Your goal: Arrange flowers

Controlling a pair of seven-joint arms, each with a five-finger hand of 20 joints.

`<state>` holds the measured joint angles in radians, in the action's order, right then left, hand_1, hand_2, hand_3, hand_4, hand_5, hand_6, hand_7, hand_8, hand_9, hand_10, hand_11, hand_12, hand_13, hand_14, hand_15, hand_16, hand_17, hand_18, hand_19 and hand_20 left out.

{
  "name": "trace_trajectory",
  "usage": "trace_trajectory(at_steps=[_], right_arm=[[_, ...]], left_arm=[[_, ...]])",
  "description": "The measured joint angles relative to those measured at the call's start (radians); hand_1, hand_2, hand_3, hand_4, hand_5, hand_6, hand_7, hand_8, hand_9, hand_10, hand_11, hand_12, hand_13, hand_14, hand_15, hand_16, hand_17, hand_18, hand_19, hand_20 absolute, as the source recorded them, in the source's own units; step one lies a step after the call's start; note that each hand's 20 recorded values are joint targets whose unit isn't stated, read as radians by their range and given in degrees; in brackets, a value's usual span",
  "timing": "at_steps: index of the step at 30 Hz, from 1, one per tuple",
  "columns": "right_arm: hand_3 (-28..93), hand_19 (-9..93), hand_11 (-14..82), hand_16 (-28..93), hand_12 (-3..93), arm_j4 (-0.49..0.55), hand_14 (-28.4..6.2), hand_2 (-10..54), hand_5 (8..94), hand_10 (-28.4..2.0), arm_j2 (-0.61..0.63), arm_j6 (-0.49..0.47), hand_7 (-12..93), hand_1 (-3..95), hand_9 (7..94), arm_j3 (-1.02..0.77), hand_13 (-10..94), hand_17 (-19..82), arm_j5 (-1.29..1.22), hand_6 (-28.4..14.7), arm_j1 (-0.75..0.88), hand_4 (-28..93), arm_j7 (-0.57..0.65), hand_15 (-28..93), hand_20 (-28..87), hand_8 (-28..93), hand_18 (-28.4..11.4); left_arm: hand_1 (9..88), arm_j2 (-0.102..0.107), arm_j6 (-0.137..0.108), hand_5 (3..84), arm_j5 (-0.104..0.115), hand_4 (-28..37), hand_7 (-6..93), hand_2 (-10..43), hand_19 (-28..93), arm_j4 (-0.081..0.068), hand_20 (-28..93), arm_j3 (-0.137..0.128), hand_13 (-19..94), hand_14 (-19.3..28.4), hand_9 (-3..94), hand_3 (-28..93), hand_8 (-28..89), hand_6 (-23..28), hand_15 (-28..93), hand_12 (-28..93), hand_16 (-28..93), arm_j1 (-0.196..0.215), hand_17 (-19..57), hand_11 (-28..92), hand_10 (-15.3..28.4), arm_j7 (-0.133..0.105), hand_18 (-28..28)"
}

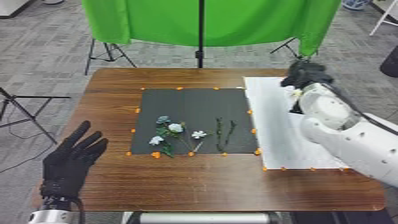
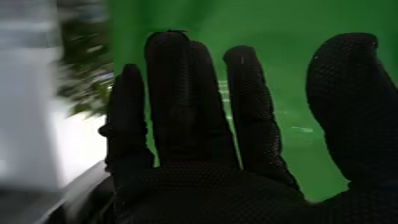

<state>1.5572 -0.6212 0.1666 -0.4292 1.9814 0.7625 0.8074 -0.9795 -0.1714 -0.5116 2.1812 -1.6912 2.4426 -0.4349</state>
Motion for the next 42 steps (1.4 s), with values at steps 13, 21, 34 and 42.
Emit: trace_trajectory(at_steps=[13, 21, 34, 42], right_arm=[[81, 75, 16.8, 9, 13.5, -0.150, -12.9, -9.5, 50.4, -15.0, -0.038, -0.220, 16, 33.2, 51.7, -0.151, 50, 19, 0.000, 3.0, 0.100, -28, 0.026, 64, 40, -14, -22.4], [75, 79, 17.5, 18, 13.7, -0.170, -6.1, -9.5, 61.6, -11.5, -0.080, -0.310, 17, 45.1, 66.8, -0.193, 65, 26, -0.011, 5.6, 0.144, -28, 0.047, 55, 40, -14, -20.9], [65, 91, 15.4, 24, 29.5, -0.145, -0.9, -9.5, 87.4, -4.6, -0.044, -0.072, 18, 60.4, 93.7, -0.075, 87, 42, 0.106, 3.4, 0.157, -28, 0.056, 54, 42, 1, -17.2], [69, 93, 17.4, 24, 30.7, 0.065, -2.4, -9.5, 86.8, -6.1, 0.047, 0.021, 18, 58.1, 93.7, -0.058, 84, 40, 0.106, 2.8, 0.169, -28, 0.010, 60, 41, 2, -18.3]], left_arm=[[21.2, 0.005, -0.005, 36.0, 0.001, -28.0, 11.7, 5.0, 55, 0.001, 9, 0.006, 24, 28.3, 35.1, 82, -10, 7.2, 49, 10, -8, 0.001, -10.1, 21, 19.7, -0.006, 27.5], [21.2, -0.002, -0.004, 36.0, -0.002, -28.0, 11.6, 4.9, 55, 0.001, 9, 0.004, 24, 28.3, 35.1, 83, -10, 7.3, 49, 10, -8, 0.000, -10.1, 21, 19.7, -0.001, 27.4], [21.3, -0.018, -0.003, 36.0, -0.007, -28.0, 11.6, 4.9, 55, 0.001, 9, 0.004, 24, 28.3, 35.1, 83, -10, 7.3, 49, 10, -8, -0.004, -10.1, 21, 19.6, 0.006, 27.4], [21.2, -0.026, 0.001, 36.0, -0.016, -28.0, 11.6, 5.0, 55, 0.000, 9, -0.012, 24, 28.3, 35.2, 83, -10, 7.3, 49, 10, -8, -0.010, -10.1, 21, 19.7, 0.014, 27.4]])
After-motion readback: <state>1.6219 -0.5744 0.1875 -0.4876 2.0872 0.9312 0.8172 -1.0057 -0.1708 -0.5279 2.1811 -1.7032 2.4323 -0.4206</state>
